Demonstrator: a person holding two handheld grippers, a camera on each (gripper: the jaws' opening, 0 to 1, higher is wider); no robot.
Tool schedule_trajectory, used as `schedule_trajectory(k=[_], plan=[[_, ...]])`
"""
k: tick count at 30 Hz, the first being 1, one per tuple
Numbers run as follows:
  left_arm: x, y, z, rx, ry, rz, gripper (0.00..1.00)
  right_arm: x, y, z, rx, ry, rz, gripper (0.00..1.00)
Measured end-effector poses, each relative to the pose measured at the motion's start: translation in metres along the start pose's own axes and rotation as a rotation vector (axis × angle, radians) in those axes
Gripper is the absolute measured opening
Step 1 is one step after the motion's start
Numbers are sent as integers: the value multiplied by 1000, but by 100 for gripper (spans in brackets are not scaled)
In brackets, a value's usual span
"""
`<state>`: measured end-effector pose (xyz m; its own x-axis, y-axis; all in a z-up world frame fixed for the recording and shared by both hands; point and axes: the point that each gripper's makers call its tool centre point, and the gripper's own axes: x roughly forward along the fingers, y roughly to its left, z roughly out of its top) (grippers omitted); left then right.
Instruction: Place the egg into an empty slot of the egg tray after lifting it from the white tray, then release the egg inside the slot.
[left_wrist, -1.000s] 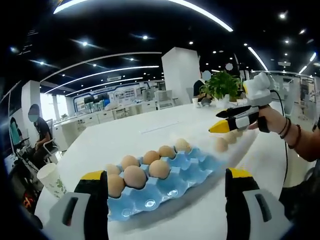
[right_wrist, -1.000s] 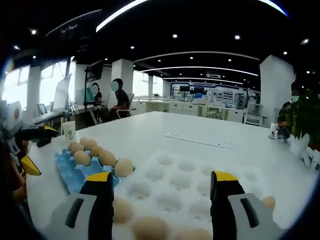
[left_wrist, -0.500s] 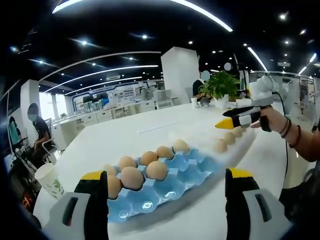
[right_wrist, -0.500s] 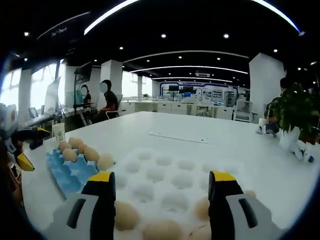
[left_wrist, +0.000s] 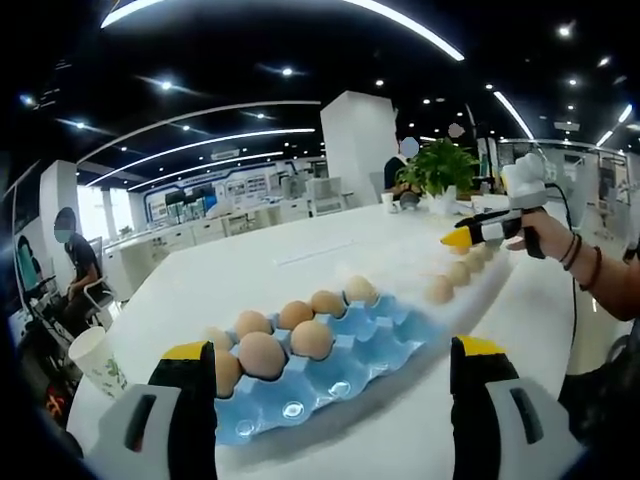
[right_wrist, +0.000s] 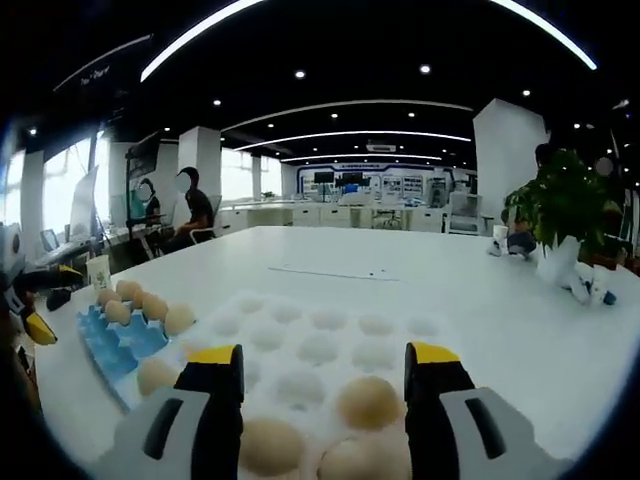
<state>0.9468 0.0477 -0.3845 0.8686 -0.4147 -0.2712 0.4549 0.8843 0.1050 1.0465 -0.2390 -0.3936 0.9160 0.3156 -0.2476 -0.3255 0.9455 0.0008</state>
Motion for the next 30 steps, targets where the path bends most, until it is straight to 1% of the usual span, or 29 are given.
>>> schedule_trajectory(k=[3,5,8,12,14,16,18,20,22,24,27,30], plan=[[0,0,1,-1,-1,0,100,0,-2,-3,-1,13,-4,61],[0,0,0,1,1,1,100,0,-7,-8,-13,34,-21,56],[0,-1,0,2,1,1,100,2,-11,-13,-25,51,-37,51],[0,-1,-1,0,5,-1,100,4,-15,-20,-19,87,-48,42],[1,-1,-2,2,9,1,99,4,-16,-21,-15,95,-55,38],[1,0,-2,4,10,2,99,6,-21,-27,-19,125,-76,35],[0,1,-2,1,6,6,99,6,-28,-35,-17,169,-107,32],[0,3,-1,0,2,12,99,6,-27,-32,-21,153,-101,30],[-1,4,-1,1,1,15,99,6,-27,-33,-14,162,-102,29],[-1,5,-1,3,3,19,98,6,-27,-34,11,172,-111,29],[-2,6,-2,4,5,21,98,6,-29,-36,72,188,-122,28],[-3,7,-2,6,8,22,98,7,-29,-36,91,202,-127,28]])
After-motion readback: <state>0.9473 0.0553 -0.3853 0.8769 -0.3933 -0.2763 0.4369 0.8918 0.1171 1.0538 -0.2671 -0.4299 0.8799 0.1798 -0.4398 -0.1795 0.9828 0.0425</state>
